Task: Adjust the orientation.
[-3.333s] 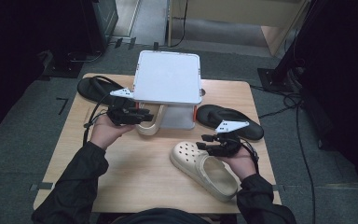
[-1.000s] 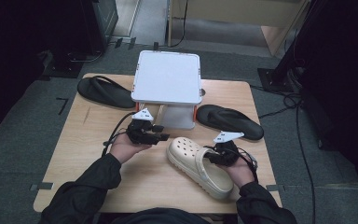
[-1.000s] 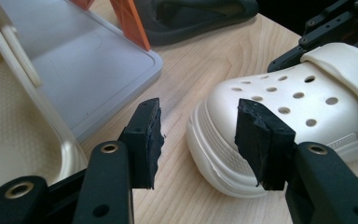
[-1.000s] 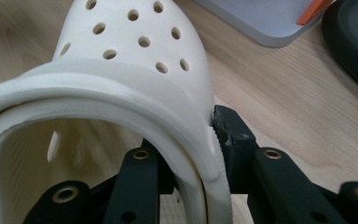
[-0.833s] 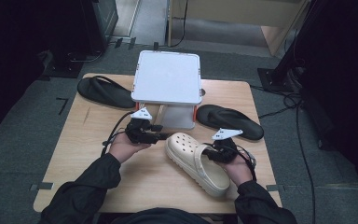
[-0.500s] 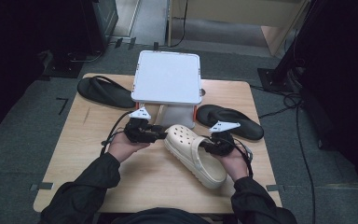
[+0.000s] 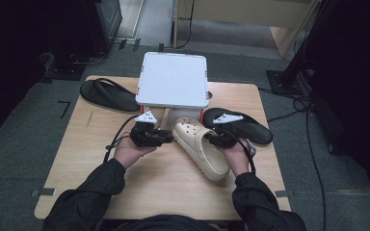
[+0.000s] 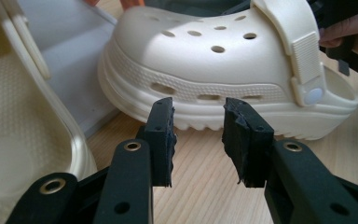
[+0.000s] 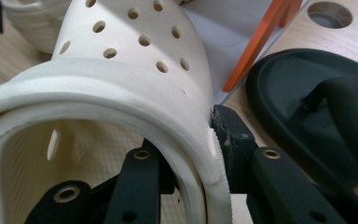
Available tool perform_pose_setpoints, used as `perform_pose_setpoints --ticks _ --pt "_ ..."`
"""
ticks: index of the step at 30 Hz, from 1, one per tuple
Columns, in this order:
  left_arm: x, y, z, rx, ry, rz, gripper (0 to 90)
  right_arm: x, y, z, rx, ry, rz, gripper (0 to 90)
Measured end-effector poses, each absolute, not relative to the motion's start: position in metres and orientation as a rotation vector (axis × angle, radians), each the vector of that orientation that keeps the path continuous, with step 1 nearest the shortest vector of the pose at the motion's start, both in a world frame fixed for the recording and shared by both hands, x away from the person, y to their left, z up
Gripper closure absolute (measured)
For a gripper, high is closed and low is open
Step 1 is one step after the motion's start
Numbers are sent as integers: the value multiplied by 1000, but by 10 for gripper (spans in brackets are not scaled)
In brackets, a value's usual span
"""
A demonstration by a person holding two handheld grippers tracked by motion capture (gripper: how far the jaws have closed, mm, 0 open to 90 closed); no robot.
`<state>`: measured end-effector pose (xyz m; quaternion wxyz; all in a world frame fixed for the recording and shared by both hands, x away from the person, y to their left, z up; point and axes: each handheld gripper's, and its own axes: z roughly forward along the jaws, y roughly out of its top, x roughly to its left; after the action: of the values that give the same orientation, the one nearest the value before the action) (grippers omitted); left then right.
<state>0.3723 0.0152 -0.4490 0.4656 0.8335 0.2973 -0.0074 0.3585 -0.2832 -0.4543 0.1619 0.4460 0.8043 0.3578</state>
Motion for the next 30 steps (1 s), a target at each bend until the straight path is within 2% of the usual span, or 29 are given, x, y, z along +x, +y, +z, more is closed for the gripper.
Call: perform_pose_setpoints --ticks 10,20,23,30 --pt "371 4 -460 2053 737 3 669 369 -270 -461 1274 2278 1007 702" --pt "373 -2 -467 2066 733 10 676 365 -271 -463 1306 2299 1073 574" --pt "374 -1 -467 2044 748 11 685 357 -279 -456 1284 2308 1138 551" --pt "375 -8 -470 2055 746 1 692 327 -310 -446 1263 2277 1240 569"
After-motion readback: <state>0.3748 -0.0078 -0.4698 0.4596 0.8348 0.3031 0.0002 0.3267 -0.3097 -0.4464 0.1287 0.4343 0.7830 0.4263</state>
